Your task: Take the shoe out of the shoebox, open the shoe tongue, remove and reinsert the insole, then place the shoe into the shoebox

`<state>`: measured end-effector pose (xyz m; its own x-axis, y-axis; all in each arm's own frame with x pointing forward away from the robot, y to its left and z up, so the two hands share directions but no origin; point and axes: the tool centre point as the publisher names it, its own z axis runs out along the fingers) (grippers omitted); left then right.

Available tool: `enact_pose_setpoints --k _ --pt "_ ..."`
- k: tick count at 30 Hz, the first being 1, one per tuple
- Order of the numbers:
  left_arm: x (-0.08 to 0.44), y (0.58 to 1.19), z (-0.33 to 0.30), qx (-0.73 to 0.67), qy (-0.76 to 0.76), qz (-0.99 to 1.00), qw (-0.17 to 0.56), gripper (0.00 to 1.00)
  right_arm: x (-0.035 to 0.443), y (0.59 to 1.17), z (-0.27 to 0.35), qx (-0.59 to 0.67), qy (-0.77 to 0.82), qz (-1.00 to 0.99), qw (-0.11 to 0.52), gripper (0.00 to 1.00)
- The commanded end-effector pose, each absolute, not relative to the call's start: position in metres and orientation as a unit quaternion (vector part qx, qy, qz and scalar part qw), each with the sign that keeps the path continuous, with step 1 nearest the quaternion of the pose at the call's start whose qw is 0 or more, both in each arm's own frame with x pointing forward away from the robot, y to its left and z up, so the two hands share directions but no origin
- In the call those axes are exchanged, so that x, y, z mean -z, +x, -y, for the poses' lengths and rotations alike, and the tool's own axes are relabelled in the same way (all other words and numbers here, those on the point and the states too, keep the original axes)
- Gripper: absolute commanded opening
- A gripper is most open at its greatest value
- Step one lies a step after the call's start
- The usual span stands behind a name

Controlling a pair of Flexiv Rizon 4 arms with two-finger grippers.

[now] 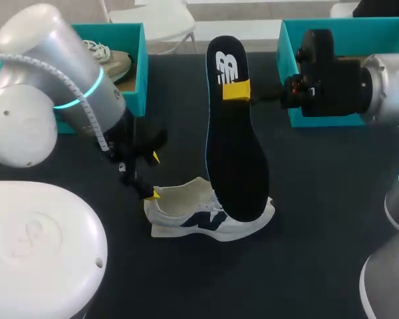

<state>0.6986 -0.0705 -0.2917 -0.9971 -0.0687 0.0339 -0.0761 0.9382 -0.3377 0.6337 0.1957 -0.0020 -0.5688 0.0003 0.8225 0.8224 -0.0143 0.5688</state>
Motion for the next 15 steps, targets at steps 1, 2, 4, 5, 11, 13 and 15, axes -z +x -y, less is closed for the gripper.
enact_pose_setpoints --k 1,2,4,5,11,13,15 --pt "0.2877 0.6914 0.075 -0.046 0.045 0.998 -0.003 1.0 0.0018 0.6344 -0.1991 0.629 -0.332 0.623 0.326 0.0" --pt "0.2878 0.69 0.075 -0.037 0.043 0.998 -0.007 1.0 0.0018 0.6344 -0.1991 0.629 -0.332 0.623 0.326 0.0" --pt "0.288 0.6858 0.0757 -0.005 0.044 0.999 -0.025 1.0 0.0018 0.6344 -0.1991 0.629 -0.332 0.623 0.326 0.0" --pt "0.288 0.6858 0.0757 -0.005 0.044 0.999 -0.025 1.0 0.0018 0.6344 -0.1991 0.629 -0.332 0.623 0.326 0.0" --pt "0.288 0.6858 0.0757 -0.005 0.044 0.999 -0.025 1.0 0.0018 0.6344 -0.1991 0.629 -0.332 0.623 0.326 0.0" --pt "0.288 0.6858 0.0757 -0.005 0.044 0.999 -0.025 1.0 0.0018 0.6344 -0.1991 0.629 -0.332 0.623 0.326 0.0" --pt "0.288 0.6858 0.0757 -0.005 0.044 0.999 -0.025 1.0 0.0018 0.6344 -0.1991 0.629 -0.332 0.623 0.326 0.0"
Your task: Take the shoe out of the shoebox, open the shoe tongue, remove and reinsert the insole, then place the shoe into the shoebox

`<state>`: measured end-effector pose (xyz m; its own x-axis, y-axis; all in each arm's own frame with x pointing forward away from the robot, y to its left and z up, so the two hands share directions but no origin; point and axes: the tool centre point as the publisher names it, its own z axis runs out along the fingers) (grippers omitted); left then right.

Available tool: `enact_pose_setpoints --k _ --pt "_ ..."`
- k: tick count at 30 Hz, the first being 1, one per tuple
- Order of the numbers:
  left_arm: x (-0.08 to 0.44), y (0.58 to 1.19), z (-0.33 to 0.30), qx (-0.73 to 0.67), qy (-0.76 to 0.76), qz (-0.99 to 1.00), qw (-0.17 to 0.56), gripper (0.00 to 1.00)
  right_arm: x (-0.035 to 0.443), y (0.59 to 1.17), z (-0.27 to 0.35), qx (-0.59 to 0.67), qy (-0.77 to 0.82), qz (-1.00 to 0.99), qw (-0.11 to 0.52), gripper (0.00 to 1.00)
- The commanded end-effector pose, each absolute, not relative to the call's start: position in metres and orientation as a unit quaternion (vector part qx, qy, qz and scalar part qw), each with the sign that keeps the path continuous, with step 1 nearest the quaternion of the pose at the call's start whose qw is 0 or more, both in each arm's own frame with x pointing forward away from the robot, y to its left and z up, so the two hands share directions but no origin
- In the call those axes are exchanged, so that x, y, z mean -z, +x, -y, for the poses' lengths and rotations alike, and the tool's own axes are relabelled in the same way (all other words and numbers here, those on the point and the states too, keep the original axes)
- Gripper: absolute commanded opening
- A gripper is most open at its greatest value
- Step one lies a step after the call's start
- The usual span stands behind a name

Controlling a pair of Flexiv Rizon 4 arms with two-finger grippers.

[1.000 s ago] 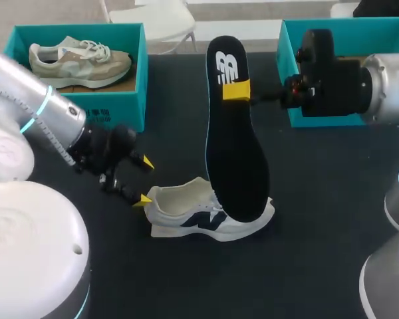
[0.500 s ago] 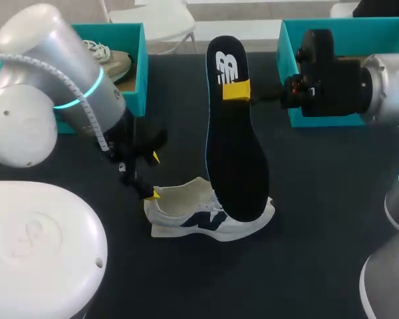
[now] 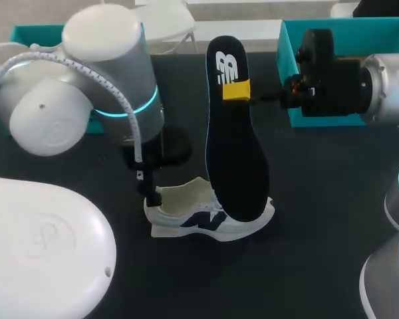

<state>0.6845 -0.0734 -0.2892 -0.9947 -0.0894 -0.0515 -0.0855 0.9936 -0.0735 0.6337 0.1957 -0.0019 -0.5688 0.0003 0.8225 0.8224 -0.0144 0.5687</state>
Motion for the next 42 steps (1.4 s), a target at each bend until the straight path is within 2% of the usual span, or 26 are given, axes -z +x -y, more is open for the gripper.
enact_pose_setpoints --k 1,12,22,32,42 --pt "0.288 0.686 0.076 0.005 -0.044 -0.999 0.025 1.0 0.002 0.634 -0.199 0.629 -0.332 0.623 0.326 0.0" --pt "0.288 0.687 0.076 0.005 -0.044 -0.999 0.026 1.0 0.002 0.634 -0.199 0.629 -0.332 0.623 0.326 0.0" --pt "0.292 0.717 0.091 0.001 -0.035 -0.999 0.03 1.0 0.002 0.634 -0.199 0.629 -0.332 0.623 0.326 0.0" --pt "0.32 0.741 0.126 -0.013 -0.015 -1.0 0.02 1.0 0.002 0.634 -0.199 0.629 -0.332 0.623 0.326 0.0" --pt "0.346 0.726 0.154 -0.003 -0.008 -1.0 0.01 1.0 0.002 0.634 -0.199 0.629 -0.332 0.623 0.326 0.0"
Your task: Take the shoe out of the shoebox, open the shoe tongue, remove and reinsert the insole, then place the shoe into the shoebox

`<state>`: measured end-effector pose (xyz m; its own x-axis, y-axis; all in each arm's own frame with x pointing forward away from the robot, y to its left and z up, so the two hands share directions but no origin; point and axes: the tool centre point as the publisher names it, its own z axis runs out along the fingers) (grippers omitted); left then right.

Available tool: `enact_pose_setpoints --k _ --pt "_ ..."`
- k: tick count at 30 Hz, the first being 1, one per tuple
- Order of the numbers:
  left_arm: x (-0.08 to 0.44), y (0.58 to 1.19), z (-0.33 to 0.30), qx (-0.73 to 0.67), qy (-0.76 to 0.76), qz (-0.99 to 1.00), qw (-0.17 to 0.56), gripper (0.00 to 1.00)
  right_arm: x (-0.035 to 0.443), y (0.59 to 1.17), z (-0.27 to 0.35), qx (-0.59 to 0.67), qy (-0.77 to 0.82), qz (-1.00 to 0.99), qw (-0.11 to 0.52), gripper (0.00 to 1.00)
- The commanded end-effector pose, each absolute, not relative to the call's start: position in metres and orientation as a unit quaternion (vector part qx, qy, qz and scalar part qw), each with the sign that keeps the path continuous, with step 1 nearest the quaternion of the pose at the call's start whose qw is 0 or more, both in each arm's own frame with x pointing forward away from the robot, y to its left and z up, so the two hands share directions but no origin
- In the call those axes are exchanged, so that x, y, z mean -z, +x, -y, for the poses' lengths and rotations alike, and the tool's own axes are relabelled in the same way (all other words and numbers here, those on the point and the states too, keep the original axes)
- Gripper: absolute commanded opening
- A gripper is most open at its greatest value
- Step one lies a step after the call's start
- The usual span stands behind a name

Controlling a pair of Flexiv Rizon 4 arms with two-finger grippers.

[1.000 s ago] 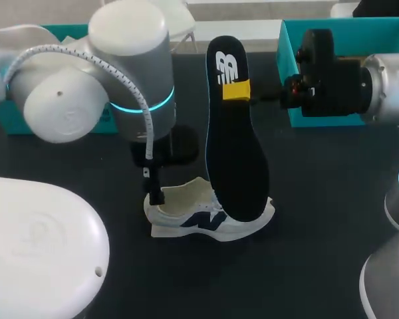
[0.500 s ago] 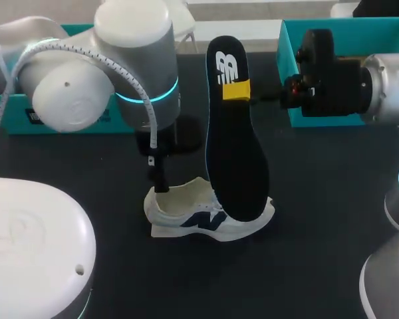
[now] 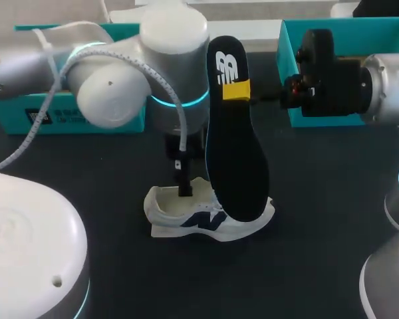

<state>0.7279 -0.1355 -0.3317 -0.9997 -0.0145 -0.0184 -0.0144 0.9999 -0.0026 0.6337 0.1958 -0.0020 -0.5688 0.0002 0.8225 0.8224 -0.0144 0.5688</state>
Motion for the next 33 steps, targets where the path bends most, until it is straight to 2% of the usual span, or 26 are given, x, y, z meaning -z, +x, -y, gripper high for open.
enact_pose_setpoints --k 1,5,9,14,19,20,24,25,26,28,33 --pt "0.348 0.725 0.156 -0.003 -0.01 -1.0 0.012 0.96 0.002 0.634 -0.199 0.629 -0.332 0.623 0.326 0.0" --pt "0.351 0.721 0.164 0.016 -0.011 -1.0 0.015 0.87 0.002 0.634 -0.199 0.629 -0.332 0.623 0.326 0.0" --pt "0.353 0.72 0.166 0.028 -0.014 -0.999 0.012 0.69 0.002 0.634 -0.199 0.629 -0.332 0.623 0.326 0.0" --pt "0.349 0.719 0.16 0.044 -0.011 -0.999 0.01 0.7 0.002 0.634 -0.199 0.629 -0.332 0.623 0.326 0.0" --pt "0.351 0.721 0.156 0.078 0.003 -0.997 0.015 0.86 0.002 0.634 -0.199 0.629 -0.332 0.623 0.326 0.0" --pt "0.352 0.722 0.156 0.083 0.004 -0.996 0.014 0.85 0.002 0.634 -0.199 0.629 -0.332 0.623 0.326 0.0" --pt "0.357 0.725 0.159 0.098 -0.002 -0.995 0.012 0.73 0.002 0.634 -0.199 0.629 -0.332 0.623 0.326 0.0" --pt "0.36 0.727 0.159 0.1 -0.005 -0.995 0.007 0.62 0.002 0.634 -0.199 0.629 -0.332 0.623 0.326 0.0" --pt "0.361 0.727 0.16 0.101 -0.006 -0.995 0.007 0.61 0.002 0.634 -0.199 0.629 -0.332 0.623 0.326 0.0" --pt "0.365 0.73 0.162 0.099 -0.006 -0.995 0.004 0.5 0.002 0.634 -0.199 0.629 -0.332 0.623 0.326 0.0" --pt "0.375 0.732 0.168 0.091 -0.007 -0.996 -0.002 0.47 0.002 0.634 -0.199 0.629 -0.332 0.623 0.326 0.0"
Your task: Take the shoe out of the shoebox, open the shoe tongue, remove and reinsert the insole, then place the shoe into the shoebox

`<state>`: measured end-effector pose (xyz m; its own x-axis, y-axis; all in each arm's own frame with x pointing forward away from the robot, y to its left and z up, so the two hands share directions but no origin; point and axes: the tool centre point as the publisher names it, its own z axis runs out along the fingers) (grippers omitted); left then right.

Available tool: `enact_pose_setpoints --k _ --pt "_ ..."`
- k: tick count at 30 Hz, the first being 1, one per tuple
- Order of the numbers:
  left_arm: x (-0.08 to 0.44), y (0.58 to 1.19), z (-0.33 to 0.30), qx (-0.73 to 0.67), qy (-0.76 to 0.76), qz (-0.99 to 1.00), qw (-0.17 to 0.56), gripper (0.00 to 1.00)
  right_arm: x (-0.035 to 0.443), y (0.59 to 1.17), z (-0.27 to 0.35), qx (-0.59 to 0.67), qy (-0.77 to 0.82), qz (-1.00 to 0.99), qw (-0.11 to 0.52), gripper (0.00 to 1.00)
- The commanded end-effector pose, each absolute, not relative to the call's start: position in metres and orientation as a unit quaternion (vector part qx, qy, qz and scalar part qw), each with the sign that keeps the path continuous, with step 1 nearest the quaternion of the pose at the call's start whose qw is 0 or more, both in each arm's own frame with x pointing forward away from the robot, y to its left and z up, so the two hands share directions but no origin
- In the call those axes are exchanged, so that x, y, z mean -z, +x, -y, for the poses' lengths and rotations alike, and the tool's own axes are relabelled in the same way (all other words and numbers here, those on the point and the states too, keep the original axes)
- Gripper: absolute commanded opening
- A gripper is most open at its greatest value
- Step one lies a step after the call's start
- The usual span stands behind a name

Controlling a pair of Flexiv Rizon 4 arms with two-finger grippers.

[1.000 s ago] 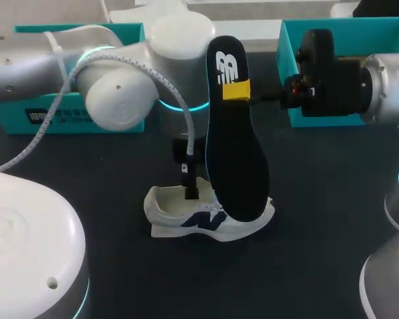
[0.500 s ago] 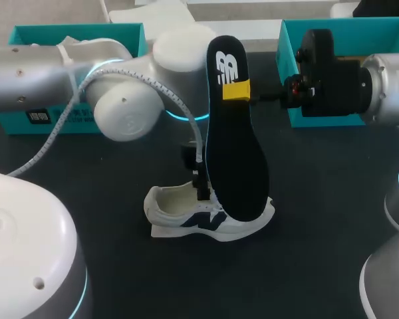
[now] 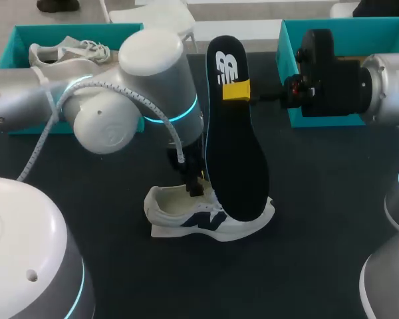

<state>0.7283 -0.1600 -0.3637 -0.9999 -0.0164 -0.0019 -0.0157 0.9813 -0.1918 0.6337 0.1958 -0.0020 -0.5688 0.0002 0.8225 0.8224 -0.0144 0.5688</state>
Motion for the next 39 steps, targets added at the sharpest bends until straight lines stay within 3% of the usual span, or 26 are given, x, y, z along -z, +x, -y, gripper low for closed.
enact_pose_setpoints --k 1,8,11,14,22,32,39 --pt "0.376 0.732 0.17 0.089 -0.006 -0.996 -0.003 0.47 0.002 0.634 -0.199 0.629 -0.332 0.623 0.326 0.0" --pt "0.382 0.726 0.174 0.088 -0.004 -0.996 -0.014 0.45 0.002 0.634 -0.199 0.629 -0.332 0.623 0.326 0.0" --pt "0.384 0.724 0.174 0.086 -0.002 -0.996 -0.019 0.3 0.002 0.634 -0.199 0.629 -0.332 0.623 0.326 0.0" --pt "0.386 0.724 0.173 0.087 -0.003 -0.996 -0.023 0.0 0.002 0.634 -0.199 0.629 -0.332 0.623 0.326 0.0" --pt "0.374 0.725 0.169 0.099 0.039 -0.993 -0.05 0.0 0.002 0.634 -0.199 0.629 -0.332 0.623 0.326 0.0" --pt "0.347 0.738 0.183 0.07 0.354 -0.907 -0.218 0.0 0.002 0.634 -0.199 0.629 -0.332 0.623 0.326 0.0" --pt "0.332 0.715 0.193 -0.016 0.573 -0.782 -0.244 0.0 0.002 0.634 -0.199 0.629 -0.332 0.623 0.326 0.0"
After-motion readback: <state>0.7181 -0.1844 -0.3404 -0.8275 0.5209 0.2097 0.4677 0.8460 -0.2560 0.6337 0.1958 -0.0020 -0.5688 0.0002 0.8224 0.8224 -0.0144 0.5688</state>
